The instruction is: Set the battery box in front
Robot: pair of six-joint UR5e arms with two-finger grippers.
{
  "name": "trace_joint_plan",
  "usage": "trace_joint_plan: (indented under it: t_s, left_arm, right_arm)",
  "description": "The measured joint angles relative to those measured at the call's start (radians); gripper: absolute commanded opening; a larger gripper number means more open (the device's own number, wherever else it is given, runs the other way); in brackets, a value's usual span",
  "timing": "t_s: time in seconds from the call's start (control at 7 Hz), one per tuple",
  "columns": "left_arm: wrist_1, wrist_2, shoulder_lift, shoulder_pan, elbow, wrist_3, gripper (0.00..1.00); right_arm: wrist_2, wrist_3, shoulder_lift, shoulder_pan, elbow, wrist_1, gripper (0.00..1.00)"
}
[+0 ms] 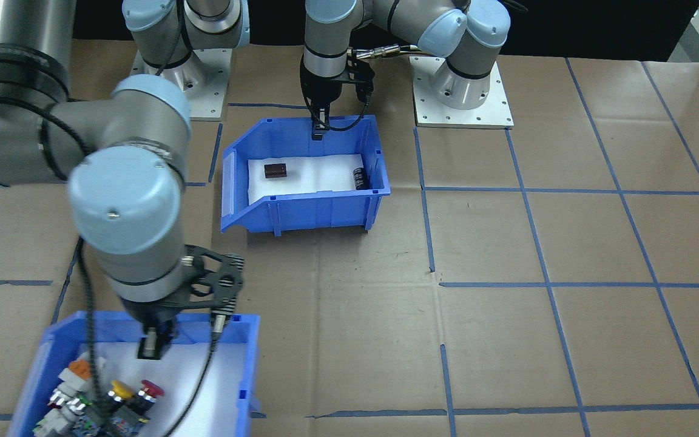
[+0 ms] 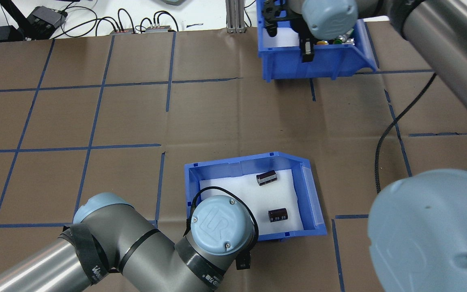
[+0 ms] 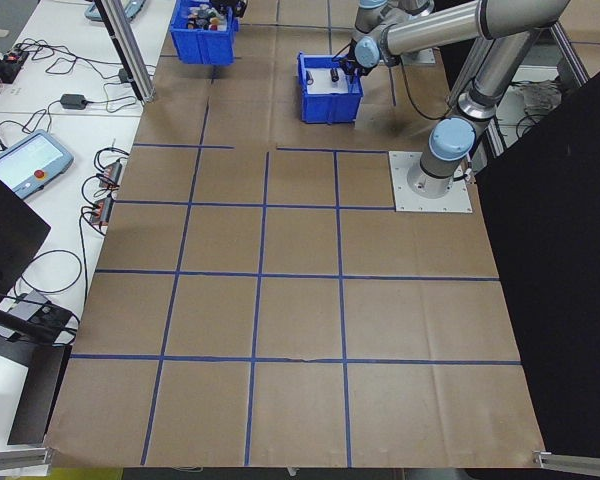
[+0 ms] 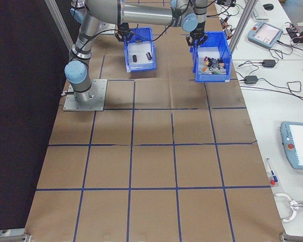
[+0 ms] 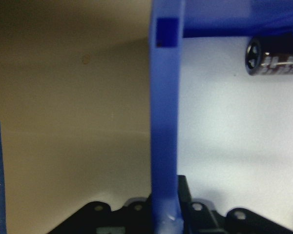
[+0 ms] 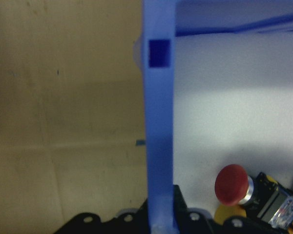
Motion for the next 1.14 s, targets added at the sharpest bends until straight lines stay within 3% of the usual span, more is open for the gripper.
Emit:
trace_joint_plan:
  t_s: [0.29, 0.86, 1.14]
  left_arm:
    - [0.006, 0.006, 0.017, 0.045, 0.003, 0.088, 0.00]
    - [-0.003, 0.005, 0.011, 0.357, 0.067, 0.455, 0.00]
    - [-0.037, 0.004, -0.042, 0.478, 0.167, 0.607, 0.00]
  right_arm:
    - [0.001, -0.125, -0.118, -0.149, 0.118, -0.012, 0.00]
    - [0.052, -0.328, -0.395, -0.377, 0.461, -0.052, 0.00]
    - [0.056, -0.401, -0.518, -0.406, 0.660, -0.144, 0.00]
